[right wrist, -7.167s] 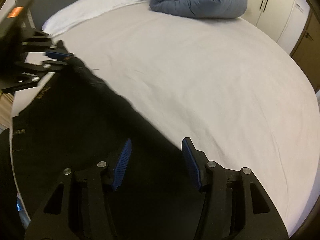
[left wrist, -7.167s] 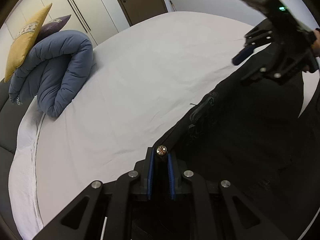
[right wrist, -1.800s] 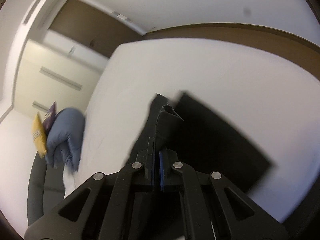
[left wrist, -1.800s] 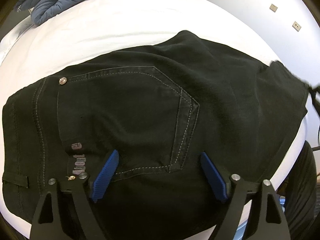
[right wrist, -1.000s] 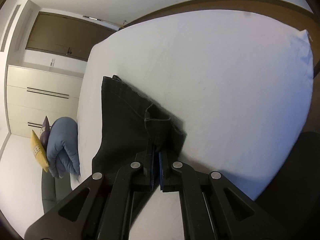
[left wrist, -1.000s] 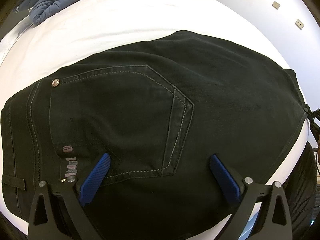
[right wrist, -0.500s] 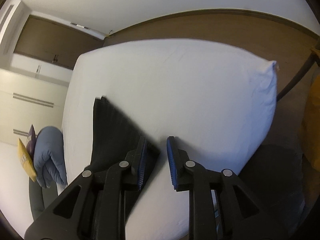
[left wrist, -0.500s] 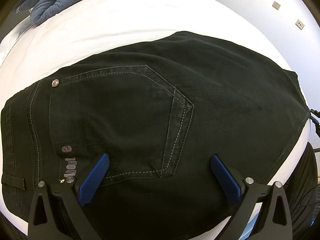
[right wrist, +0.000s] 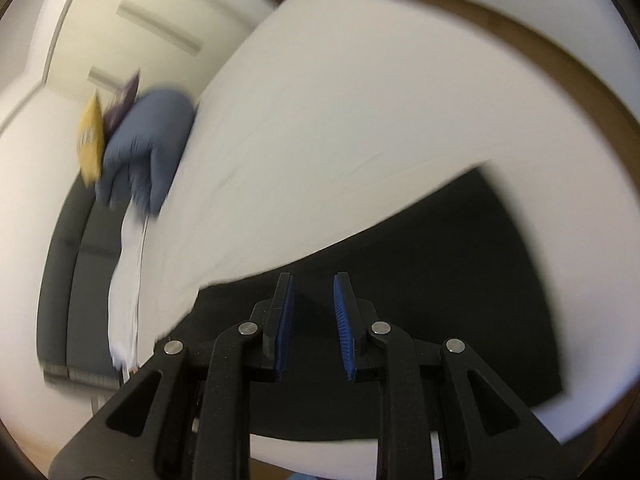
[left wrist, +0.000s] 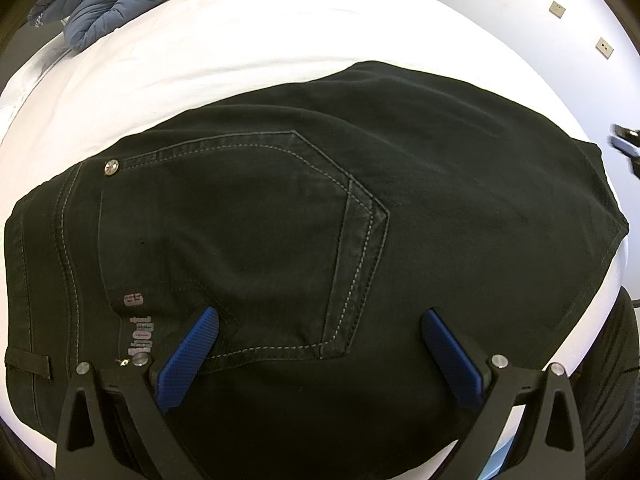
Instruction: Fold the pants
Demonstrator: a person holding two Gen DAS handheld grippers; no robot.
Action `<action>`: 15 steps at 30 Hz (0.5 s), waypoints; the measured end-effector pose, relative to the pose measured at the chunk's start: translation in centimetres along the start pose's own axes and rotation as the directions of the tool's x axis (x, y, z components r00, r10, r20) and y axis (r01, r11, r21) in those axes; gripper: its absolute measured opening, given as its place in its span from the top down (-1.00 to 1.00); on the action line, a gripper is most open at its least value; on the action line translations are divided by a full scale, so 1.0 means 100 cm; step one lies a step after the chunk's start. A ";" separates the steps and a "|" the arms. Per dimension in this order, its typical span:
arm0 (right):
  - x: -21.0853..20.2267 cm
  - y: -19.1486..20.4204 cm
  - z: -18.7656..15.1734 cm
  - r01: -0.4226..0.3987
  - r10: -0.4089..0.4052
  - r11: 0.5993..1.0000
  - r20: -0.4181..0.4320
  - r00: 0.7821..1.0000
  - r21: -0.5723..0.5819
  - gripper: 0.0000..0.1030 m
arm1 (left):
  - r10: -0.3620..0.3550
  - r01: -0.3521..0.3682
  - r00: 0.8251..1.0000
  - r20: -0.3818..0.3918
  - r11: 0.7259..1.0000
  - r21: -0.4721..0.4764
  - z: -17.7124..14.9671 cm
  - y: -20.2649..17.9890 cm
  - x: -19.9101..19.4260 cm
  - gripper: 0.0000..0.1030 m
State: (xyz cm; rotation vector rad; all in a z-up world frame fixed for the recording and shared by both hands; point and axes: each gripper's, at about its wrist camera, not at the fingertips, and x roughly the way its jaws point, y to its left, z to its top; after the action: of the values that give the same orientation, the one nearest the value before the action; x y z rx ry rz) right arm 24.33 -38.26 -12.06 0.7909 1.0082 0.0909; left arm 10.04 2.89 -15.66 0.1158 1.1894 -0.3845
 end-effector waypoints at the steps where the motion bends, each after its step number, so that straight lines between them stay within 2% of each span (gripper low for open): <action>1: 0.022 -0.002 0.001 0.046 -0.045 0.999 -0.047 0.998 0.017 0.62 | -0.001 0.001 1.000 -0.001 1.000 0.002 0.000 0.000 0.000 -1.00; 3: 0.051 -0.008 0.002 0.113 -0.110 0.993 -0.112 0.988 0.019 0.62 | -0.006 0.006 1.000 -0.004 1.000 0.006 0.000 0.000 -0.001 -1.00; 4: 0.065 -0.015 0.002 0.151 -0.149 0.989 -0.123 0.981 0.008 0.62 | -0.009 0.009 1.000 -0.004 1.000 0.007 -0.001 0.001 -0.001 -1.00; 5: 0.073 -0.023 0.003 0.191 -0.188 0.982 -0.123 0.975 0.012 0.70 | -0.010 0.010 1.000 -0.003 1.000 0.010 -0.001 0.001 -0.001 -1.00; 6: 0.078 -0.040 0.008 0.177 -0.170 0.982 -0.097 0.981 0.065 0.89 | -0.011 0.011 1.000 -0.003 1.000 0.013 -0.001 0.002 -0.001 -1.00; 7: 0.076 -0.050 0.012 0.156 -0.151 0.983 -0.055 0.987 0.100 1.00 | -0.011 0.011 1.000 -0.002 1.000 0.015 -0.001 0.003 -0.002 -1.00; 9: 0.063 -0.066 0.021 0.174 -0.187 0.974 0.082 0.979 0.146 1.00 | -0.013 0.013 1.000 -0.001 1.000 0.014 -0.002 0.003 -0.002 -1.00; 10: 0.054 -0.070 0.025 0.224 -0.245 0.965 0.162 0.956 0.138 1.00 | -0.012 0.012 1.000 0.001 1.000 0.015 -0.002 0.004 -0.002 -1.00; 11: 0.048 -0.072 0.028 0.302 -0.324 0.945 0.216 0.921 0.129 1.00 | -0.011 0.011 1.000 0.003 1.000 0.015 -0.003 0.004 -0.002 -1.00; 14: 0.028 -0.072 0.028 0.372 -0.411 0.911 0.311 0.857 0.179 1.00 | -0.012 0.012 1.000 0.008 1.000 0.013 -0.004 0.006 0.000 -1.00; 15: 0.023 -0.071 0.027 0.374 -0.416 0.909 0.329 0.848 0.186 1.00 | -0.012 0.012 1.000 0.009 1.000 0.012 -0.005 0.007 0.000 -1.00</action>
State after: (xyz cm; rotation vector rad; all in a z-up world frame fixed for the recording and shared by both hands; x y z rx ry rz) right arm 25.72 -43.92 -17.36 0.6571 0.8073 -0.4624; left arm 9.85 3.65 -15.90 0.1173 1.1793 -0.4026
